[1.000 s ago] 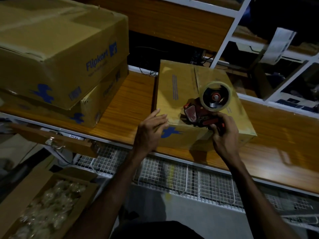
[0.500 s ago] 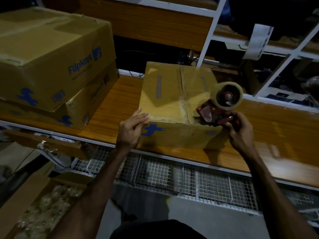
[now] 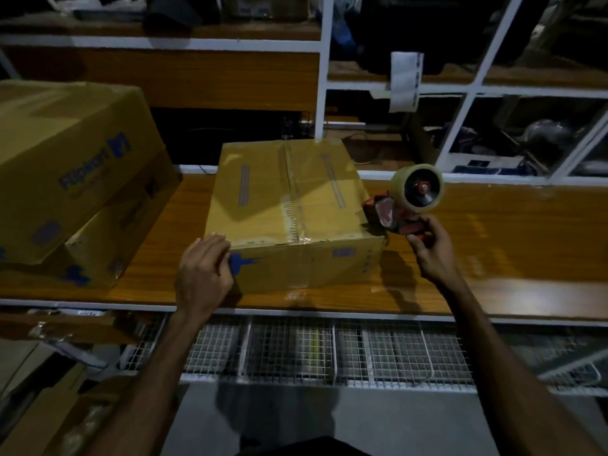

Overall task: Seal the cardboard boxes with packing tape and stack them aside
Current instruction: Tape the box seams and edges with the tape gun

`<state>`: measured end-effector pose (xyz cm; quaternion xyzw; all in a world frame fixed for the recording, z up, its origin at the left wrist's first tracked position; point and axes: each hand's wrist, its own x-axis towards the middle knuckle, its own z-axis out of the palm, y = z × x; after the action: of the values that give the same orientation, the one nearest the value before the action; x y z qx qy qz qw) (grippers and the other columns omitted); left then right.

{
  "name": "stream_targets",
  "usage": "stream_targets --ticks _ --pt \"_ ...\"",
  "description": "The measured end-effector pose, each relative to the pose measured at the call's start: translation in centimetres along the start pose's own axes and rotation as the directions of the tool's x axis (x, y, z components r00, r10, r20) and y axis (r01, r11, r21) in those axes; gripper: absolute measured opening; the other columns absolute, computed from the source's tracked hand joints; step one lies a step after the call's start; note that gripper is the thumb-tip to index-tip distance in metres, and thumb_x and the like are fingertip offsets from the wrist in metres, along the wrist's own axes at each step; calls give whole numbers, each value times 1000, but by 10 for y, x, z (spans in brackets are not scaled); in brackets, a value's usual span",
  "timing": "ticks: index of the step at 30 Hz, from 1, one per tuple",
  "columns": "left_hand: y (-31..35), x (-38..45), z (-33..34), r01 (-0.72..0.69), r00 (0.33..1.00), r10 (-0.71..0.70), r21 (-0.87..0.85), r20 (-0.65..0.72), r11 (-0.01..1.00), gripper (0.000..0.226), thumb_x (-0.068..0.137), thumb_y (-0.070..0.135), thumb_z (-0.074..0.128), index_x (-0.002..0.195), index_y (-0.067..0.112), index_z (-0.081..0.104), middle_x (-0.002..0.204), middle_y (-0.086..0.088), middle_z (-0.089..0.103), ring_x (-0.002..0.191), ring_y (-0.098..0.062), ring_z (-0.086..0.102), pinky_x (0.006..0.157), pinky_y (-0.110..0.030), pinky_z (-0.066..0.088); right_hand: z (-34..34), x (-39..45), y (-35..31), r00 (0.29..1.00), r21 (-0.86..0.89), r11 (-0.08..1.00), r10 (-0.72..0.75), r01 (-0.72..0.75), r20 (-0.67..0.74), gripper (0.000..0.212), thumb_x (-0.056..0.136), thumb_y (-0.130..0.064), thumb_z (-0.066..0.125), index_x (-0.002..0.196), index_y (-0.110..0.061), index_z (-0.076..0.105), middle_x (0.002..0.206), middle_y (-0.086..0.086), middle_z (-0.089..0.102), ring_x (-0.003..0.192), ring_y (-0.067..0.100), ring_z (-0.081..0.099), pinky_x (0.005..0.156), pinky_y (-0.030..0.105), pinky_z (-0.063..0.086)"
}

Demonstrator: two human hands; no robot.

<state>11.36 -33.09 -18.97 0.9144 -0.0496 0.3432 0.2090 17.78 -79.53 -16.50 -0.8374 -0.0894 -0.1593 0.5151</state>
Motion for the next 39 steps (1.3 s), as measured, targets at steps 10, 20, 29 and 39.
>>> stream_targets --ticks 10,20,29,39 --pt "197 53 83 -251 933 232 32 276 968 32 100 35 66 127 18 67 122 -3 74 107 -20 68 95 -41 56 6 -3 18 999 83 996 33 -31 -17 56 95 -44 66 142 -15 56 138 5 65 128 23 60 105 52 52" --pt "215 43 125 -230 946 212 51 244 972 38 94 13 76 132 13 69 136 -6 69 130 -24 63 113 -42 45 -1 9 20 993 127 985 114 -116 24 42 97 -20 69 137 -13 61 137 4 65 127 22 59 105 49 53" --pt "215 44 123 -186 945 175 14 276 982 36 101 12 67 137 17 66 142 -5 65 135 -24 59 118 -44 41 -72 0 57 990 41 990 137 -137 -15 39 96 -24 68 134 -13 63 128 8 68 108 15 66 90 42 56" --pt "208 44 127 -198 938 189 3 292 980 35 106 22 59 140 17 63 144 -5 63 136 -23 58 118 -43 41 -106 13 63 1000 -251 968 12 -11 5 39 97 -2 67 136 -4 61 132 17 62 125 34 57 106 62 48"
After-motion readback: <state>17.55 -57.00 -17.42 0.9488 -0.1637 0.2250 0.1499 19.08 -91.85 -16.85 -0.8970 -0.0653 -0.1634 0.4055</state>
